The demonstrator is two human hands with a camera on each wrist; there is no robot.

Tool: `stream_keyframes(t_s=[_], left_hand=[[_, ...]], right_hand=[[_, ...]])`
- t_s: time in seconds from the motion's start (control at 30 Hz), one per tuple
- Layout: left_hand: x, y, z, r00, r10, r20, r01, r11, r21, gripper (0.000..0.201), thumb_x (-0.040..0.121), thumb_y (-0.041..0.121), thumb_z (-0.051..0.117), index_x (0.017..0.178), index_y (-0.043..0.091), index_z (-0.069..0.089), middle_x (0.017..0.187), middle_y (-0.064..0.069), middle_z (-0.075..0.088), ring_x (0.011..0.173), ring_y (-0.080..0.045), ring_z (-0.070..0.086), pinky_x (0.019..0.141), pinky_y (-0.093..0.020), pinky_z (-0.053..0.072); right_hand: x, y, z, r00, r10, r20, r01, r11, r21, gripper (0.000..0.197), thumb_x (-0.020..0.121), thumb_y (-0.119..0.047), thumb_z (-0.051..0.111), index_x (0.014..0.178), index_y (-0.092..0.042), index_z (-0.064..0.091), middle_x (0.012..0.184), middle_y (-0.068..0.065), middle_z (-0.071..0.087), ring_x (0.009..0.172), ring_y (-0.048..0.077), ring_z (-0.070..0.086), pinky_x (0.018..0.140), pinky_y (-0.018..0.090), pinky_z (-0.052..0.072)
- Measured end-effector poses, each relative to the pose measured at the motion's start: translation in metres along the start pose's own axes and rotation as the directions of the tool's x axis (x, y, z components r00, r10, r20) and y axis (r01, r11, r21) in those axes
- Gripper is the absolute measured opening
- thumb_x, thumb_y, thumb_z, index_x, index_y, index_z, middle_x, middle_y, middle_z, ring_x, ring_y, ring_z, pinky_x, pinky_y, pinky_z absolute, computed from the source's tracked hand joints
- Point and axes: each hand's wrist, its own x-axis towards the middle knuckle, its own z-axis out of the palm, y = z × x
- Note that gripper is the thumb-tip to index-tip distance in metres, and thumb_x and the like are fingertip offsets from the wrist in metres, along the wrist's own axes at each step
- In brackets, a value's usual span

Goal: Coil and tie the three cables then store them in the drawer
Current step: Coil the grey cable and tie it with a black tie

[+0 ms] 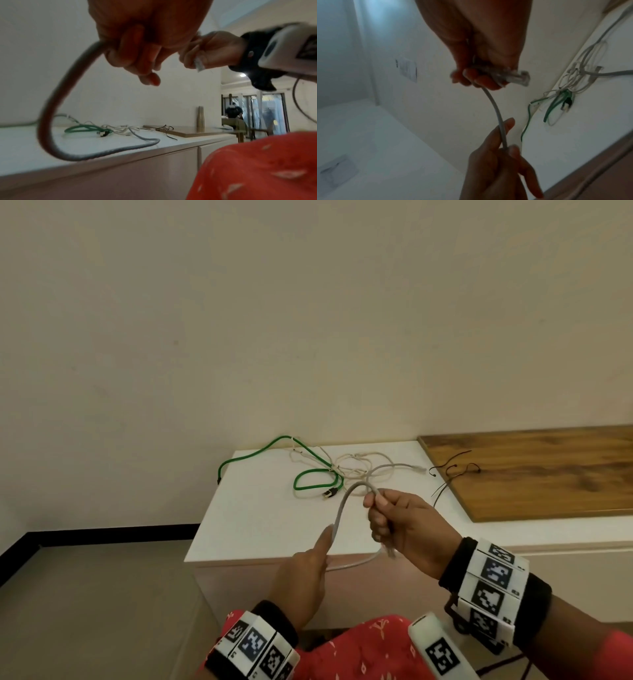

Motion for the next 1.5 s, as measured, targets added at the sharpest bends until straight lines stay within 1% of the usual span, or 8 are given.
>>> stream_keyframes(t_s=[0.3, 0.4, 0.5, 0.6, 0.77, 0.97, 1.3, 1.5], left_hand=[[0.005, 0.030, -0.006, 0.985, -0.007, 0.174, -0.084, 0.858, 0.507, 0.016, 0.089, 0.016, 0.052, 0.103, 0.012, 0.058, 0.091, -0.007, 0.070, 0.079, -0.022, 0.067, 0.064, -0.030, 0.047], [-0.001, 0.043, -0.012, 0.963, 0.129, 0.236, -0.244, 0.786, 0.568, 0.030, 0.037, 0.033, 0.087, 0.054, 0.021, 0.065, 0.041, 0.004, 0.057, 0.032, -0.003, 0.049, 0.036, -0.017, 0.014], [-0.008, 0.043, -0.002, 0.909, 0.155, 0.387, -0.347, 0.797, 0.495, 0.045, 0.071, 0.020, 0.071, 0.111, 0.006, 0.058, 0.092, -0.014, 0.065, 0.059, -0.021, 0.063, 0.039, -0.025, 0.026], [-0.007, 0.028, 0.005, 0.942, 0.232, 0.242, -0.307, 0.886, 0.347, 0.049, 0.085, 0.005, 0.050, 0.132, 0.008, 0.035, 0.118, -0.016, 0.057, 0.085, -0.033, 0.064, 0.066, -0.037, 0.050], [-0.015, 0.021, 0.003, 0.951, 0.290, -0.108, -0.289, 0.957, 0.024, 0.015, 0.081, 0.041, 0.048, 0.082, 0.026, 0.049, 0.054, 0.006, 0.061, 0.047, -0.007, 0.052, 0.040, -0.007, 0.029], [-0.016, 0.006, -0.010, 0.996, 0.046, 0.072, 0.019, 0.699, -0.714, 0.013, 0.082, 0.029, 0.055, 0.077, 0.019, 0.051, 0.050, 0.008, 0.051, 0.049, -0.006, 0.047, 0.052, -0.020, 0.041], [-0.015, -0.001, -0.030, 0.922, 0.330, -0.205, -0.376, 0.891, -0.255, 0.020, 0.084, 0.034, 0.050, 0.076, 0.020, 0.062, 0.062, 0.020, 0.052, 0.063, 0.014, 0.048, 0.061, -0.002, 0.034], [-0.014, 0.016, -0.035, 0.937, 0.116, -0.328, -0.244, 0.891, -0.383, 0.033, 0.069, 0.049, 0.063, 0.078, 0.035, 0.034, 0.055, 0.007, 0.052, 0.053, -0.011, 0.052, 0.053, -0.022, 0.042]], right_hand=[[-0.009, 0.020, 0.021, 0.997, 0.002, 0.079, 0.037, 0.875, -0.482, 0.028, 0.099, -0.014, 0.032, 0.095, -0.001, 0.058, 0.048, 0.000, 0.032, 0.034, 0.000, 0.029, 0.038, 0.009, 0.024], [-0.007, 0.024, 0.022, 0.995, -0.009, 0.098, 0.058, 0.853, -0.518, 0.027, 0.098, -0.008, 0.034, 0.096, 0.002, 0.059, 0.054, 0.002, 0.041, 0.036, -0.003, 0.039, 0.041, 0.008, 0.031], [-0.003, 0.030, 0.015, 0.991, -0.044, 0.128, 0.119, 0.733, -0.670, 0.029, 0.097, -0.008, 0.038, 0.095, 0.006, 0.063, 0.064, -0.009, 0.053, 0.049, -0.005, 0.050, 0.054, 0.010, 0.037], [-0.003, 0.034, 0.013, 0.979, -0.110, 0.172, 0.203, 0.609, -0.767, 0.029, 0.095, -0.016, 0.039, 0.093, 0.002, 0.062, 0.075, -0.008, 0.060, 0.062, -0.003, 0.056, 0.062, 0.010, 0.043], [0.001, 0.041, 0.011, 0.959, -0.060, 0.278, 0.284, 0.269, -0.920, 0.012, 0.090, -0.008, 0.042, 0.085, -0.010, 0.053, 0.073, -0.004, 0.054, 0.068, 0.020, 0.053, 0.067, 0.030, 0.040], [0.011, 0.017, -0.002, 0.981, -0.086, 0.173, 0.192, 0.314, -0.930, 0.026, 0.097, -0.016, 0.036, 0.077, -0.020, 0.053, 0.055, -0.012, 0.044, 0.050, 0.000, 0.042, 0.062, 0.025, 0.037], [0.008, 0.019, 0.006, 0.899, 0.191, 0.395, 0.162, 0.693, -0.702, 0.029, 0.098, -0.015, 0.033, 0.075, -0.018, 0.049, 0.074, 0.011, 0.068, 0.056, 0.007, 0.062, 0.059, 0.020, 0.050], [0.005, 0.025, 0.012, 0.928, 0.180, 0.327, 0.068, 0.780, -0.622, 0.031, 0.099, -0.018, 0.031, 0.073, -0.017, 0.046, 0.036, -0.010, 0.050, 0.034, 0.001, 0.036, 0.040, 0.012, 0.032]])
